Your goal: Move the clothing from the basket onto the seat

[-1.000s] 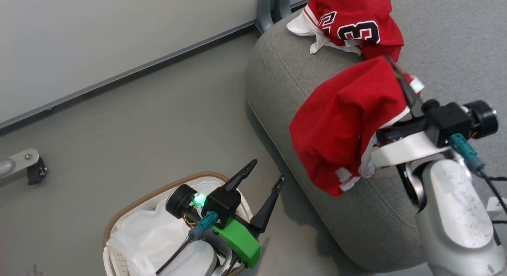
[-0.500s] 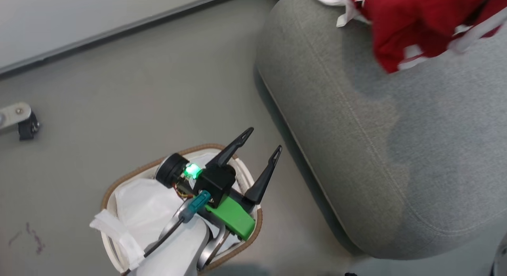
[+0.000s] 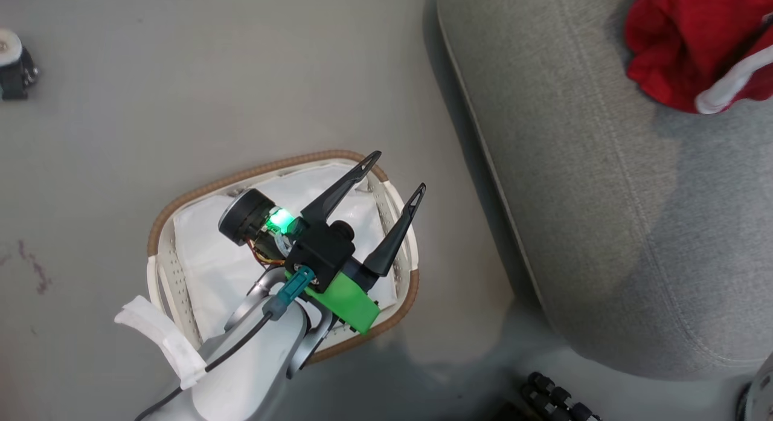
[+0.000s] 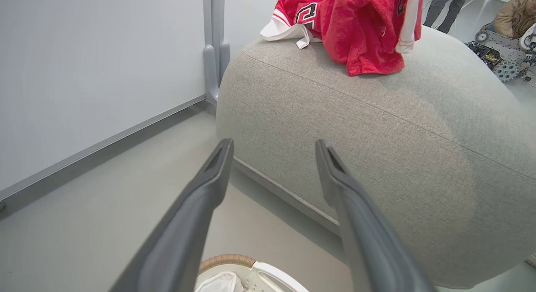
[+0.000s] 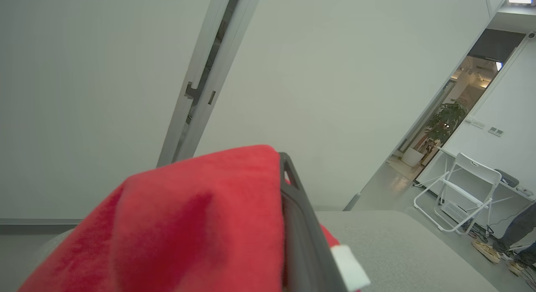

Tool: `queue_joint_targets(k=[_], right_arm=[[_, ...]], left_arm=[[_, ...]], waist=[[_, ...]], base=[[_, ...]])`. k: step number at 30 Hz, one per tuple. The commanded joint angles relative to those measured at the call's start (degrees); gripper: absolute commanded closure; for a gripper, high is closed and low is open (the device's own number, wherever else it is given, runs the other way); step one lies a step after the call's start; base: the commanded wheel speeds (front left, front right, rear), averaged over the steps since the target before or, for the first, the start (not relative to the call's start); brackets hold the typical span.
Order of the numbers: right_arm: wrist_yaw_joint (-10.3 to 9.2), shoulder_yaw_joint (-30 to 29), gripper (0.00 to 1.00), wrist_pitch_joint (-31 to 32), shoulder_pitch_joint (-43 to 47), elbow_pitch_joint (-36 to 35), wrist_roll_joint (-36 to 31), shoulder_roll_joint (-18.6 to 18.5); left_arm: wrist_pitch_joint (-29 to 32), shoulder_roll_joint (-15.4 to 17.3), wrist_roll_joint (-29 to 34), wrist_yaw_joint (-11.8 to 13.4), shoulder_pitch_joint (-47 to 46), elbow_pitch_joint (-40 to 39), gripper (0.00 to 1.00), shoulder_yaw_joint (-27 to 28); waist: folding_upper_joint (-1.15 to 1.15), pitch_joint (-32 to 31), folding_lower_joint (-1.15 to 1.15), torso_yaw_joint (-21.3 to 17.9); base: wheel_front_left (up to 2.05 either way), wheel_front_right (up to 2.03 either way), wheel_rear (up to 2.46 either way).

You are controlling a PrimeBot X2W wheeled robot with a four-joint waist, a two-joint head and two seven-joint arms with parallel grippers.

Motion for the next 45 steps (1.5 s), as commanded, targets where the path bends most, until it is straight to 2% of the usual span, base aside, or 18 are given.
queue_joint_targets(k=[1, 10, 11, 12, 13, 14, 24, 35, 45], right_arm=[[-0.08, -0.7, 1.0, -0.1, 0.9, 1.0, -0.4, 0.5], [-0.08, -6.0, 1.0, -0.1, 3.2, 7.7, -2.1, 2.4], [-0.08, -6.2, 0.88, -0.1, 3.7, 7.4, -2.3, 2.7], [-0.08, -6.4, 0.7, -0.1, 4.1, 7.3, -2.4, 2.8], [-0.08, -6.7, 0.09, -0.1, 4.5, 7.1, -2.5, 2.9], [-0.08, -7.0, 0.0, -0.1, 5.0, 7.0, -2.5, 3.0], [-0.08, -7.8, 0.0, -0.1, 12.7, 4.2, -0.7, 5.4], [-0.08, -4.5, 0.0, -0.1, 23.1, 3.2, 1.1, 7.2], [-0.08, -1.1, 0.0, -0.1, 29.1, 6.5, 2.8, 8.7]], left_arm=[[0.0, 0.7, 0.8, -0.2, -1.2, -0.2, 0.0, 0.3], [0.0, 1.8, 1.1, -0.2, -0.3, 0.8, 0.0, 0.5], [0.0, 1.9, 1.0, -0.2, 0.0, 0.8, 0.0, 0.6], [0.0, 2.0, 1.0, -0.1, 0.4, 0.9, 0.0, 0.8], [0.0, 2.1, 0.9, -0.1, 0.5, 0.9, 0.0, 0.8], [0.0, 2.1, 0.9, -0.1, 0.7, 1.0, 0.0, 1.0], [0.0, 1.7, 0.1, -0.1, 2.4, 1.0, 0.0, 1.9], [0.0, 1.1, -0.9, -0.2, 4.0, 0.9, 0.0, 2.8], [0.0, 1.7, -0.5, -0.2, 5.2, 0.4, 0.0, 4.2]], waist=[[0.0, 4.3, -0.01, 1.7], [0.0, 5.4, -0.01, 0.2], [0.0, 5.2, -0.01, 0.0], [0.0, 5.0, -0.01, -0.2], [0.0, 4.9, -0.01, -0.4], [0.0, 4.6, -0.01, -0.6], [0.0, 0.7, -0.01, -2.7], [0.0, -3.2, -0.01, -3.8], [0.0, -3.2, -0.01, -4.8]], base=[[0.0, 0.0, 0.0], [0.0, 0.0, 0.0], [0.0, 0.0, 0.0], [0.0, 0.0, 0.0], [0.0, 0.0, 0.0], [0.0, 0.0, 0.0], [0.0, 0.0, 0.0], [0.0, 0.0, 0.0], [0.0, 0.0, 0.0]])
